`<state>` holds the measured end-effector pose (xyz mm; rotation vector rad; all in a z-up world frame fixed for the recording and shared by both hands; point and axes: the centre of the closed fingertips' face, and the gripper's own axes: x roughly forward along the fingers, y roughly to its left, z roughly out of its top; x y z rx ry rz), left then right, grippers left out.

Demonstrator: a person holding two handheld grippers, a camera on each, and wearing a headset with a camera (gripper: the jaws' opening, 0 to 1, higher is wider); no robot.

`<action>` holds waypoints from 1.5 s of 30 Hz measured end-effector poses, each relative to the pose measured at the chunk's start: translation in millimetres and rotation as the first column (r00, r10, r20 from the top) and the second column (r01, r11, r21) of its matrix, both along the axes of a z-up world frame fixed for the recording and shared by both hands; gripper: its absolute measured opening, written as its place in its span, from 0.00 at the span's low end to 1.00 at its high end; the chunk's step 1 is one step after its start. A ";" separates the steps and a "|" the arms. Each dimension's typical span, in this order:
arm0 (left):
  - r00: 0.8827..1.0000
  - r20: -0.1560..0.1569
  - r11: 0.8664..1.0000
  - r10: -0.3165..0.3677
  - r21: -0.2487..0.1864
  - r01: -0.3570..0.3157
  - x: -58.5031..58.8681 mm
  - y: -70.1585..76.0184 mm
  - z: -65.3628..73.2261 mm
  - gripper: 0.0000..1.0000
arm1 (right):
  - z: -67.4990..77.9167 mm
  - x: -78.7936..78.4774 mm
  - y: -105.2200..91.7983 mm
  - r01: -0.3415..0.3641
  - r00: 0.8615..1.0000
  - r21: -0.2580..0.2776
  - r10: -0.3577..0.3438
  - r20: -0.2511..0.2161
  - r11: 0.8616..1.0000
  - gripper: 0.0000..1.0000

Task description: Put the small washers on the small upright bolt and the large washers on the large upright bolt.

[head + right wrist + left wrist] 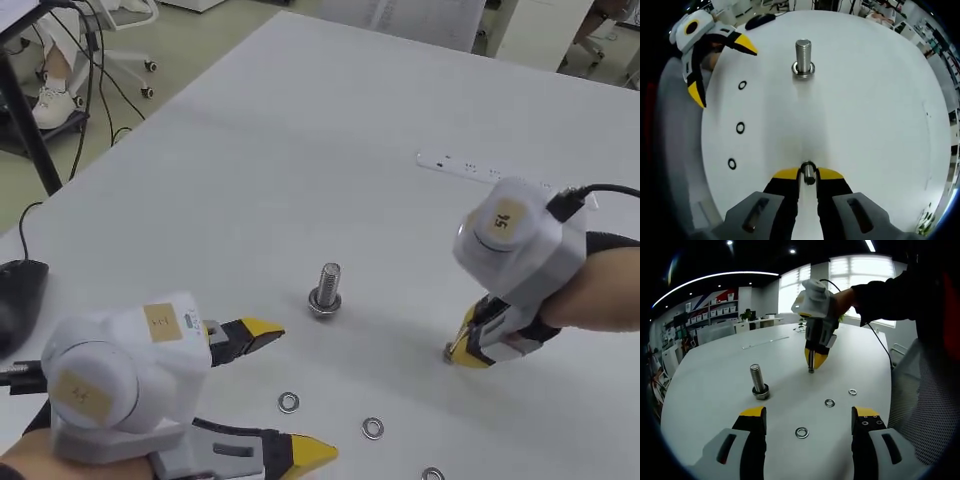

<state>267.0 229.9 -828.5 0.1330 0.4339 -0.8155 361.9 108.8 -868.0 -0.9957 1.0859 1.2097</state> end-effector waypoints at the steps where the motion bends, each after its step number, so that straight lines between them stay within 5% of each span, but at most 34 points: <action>1: 1.000 0.000 1.000 0.000 0.000 0.000 0.0 0.0 0.0 0.68 | -0.8 0.2 -0.1 -0.001 1.000 0.000 0.001 0.001 1.000 0.14; 29: 1.000 0.005 1.000 0.001 0.004 -0.001 -2.1 -0.2 1.6 0.68 | -2.5 1.8 -7.5 0.013 1.000 0.005 -0.013 0.012 1.000 0.19; 45: 1.000 0.011 1.000 -0.007 0.004 0.007 -2.0 -1.4 2.9 0.68 | 1.0 -31.3 -14.6 0.028 1.000 0.014 -0.028 -0.013 1.000 0.19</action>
